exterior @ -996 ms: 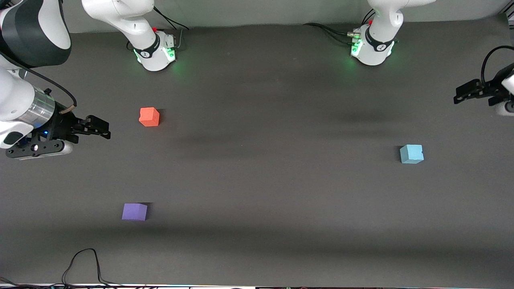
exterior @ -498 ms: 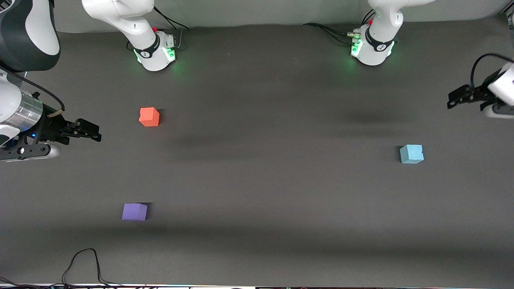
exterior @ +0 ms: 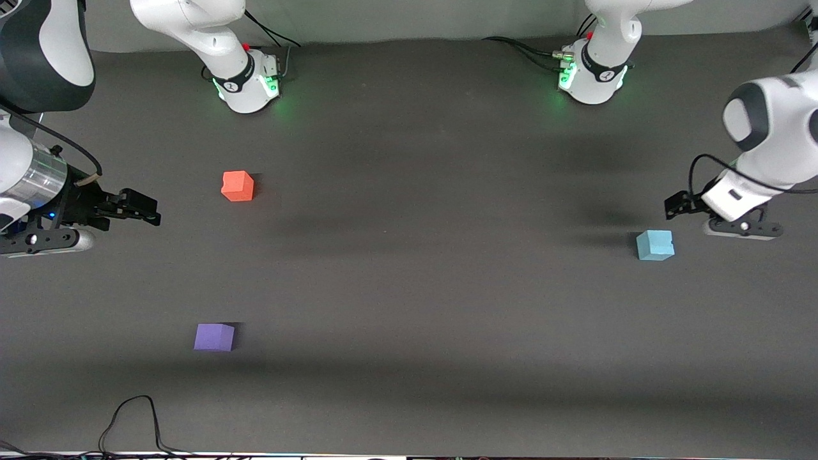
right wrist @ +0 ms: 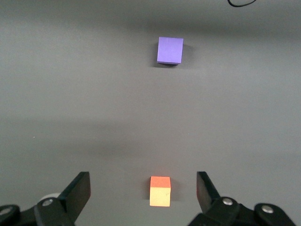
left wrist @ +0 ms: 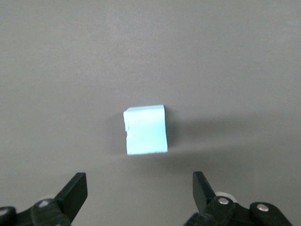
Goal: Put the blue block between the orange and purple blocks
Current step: 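Lower the left gripper onto the light blue cube and grasp it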
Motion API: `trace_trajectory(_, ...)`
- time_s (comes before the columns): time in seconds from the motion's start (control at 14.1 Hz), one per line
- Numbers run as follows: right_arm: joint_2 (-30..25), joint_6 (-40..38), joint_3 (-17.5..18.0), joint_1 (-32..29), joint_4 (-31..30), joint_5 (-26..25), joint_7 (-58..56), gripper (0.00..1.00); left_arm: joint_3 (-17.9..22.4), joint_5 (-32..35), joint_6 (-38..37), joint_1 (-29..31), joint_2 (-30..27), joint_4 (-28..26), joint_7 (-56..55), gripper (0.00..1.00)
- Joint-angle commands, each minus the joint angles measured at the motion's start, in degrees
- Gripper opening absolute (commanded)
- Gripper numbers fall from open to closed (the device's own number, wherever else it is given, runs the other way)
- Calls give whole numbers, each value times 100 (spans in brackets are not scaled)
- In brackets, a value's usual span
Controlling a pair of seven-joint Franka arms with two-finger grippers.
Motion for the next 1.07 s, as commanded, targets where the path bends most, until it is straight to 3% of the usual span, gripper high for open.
trace_trajectory(0.0,-54,-141,-2,14,130,89,-53,100,17,58,737,-41,457,-185,74,100)
trace_trajectory(0.43,15,-203,15,32,437,89,-105,100,17,58,1984,-41,1556,-141,74,100)
trace_trajectory(0.64,-2,-282,68,67,490,106,-87,100,17,58,2171,-14,1786,-79,74,100)
trace_trajectory(0.71,-19,-317,68,67,491,106,-87,100,17,58,2171,-14,1821,-70,74,90)
trace_trajectory(0.85,-46,-510,-11,15,473,98,-183,100,17,49,2145,-6,1831,-62,74,53)
trace_trajectory(1.0,-2,-528,-203,5,473,106,-402,100,17,58,2110,-6,1831,-18,66,39)
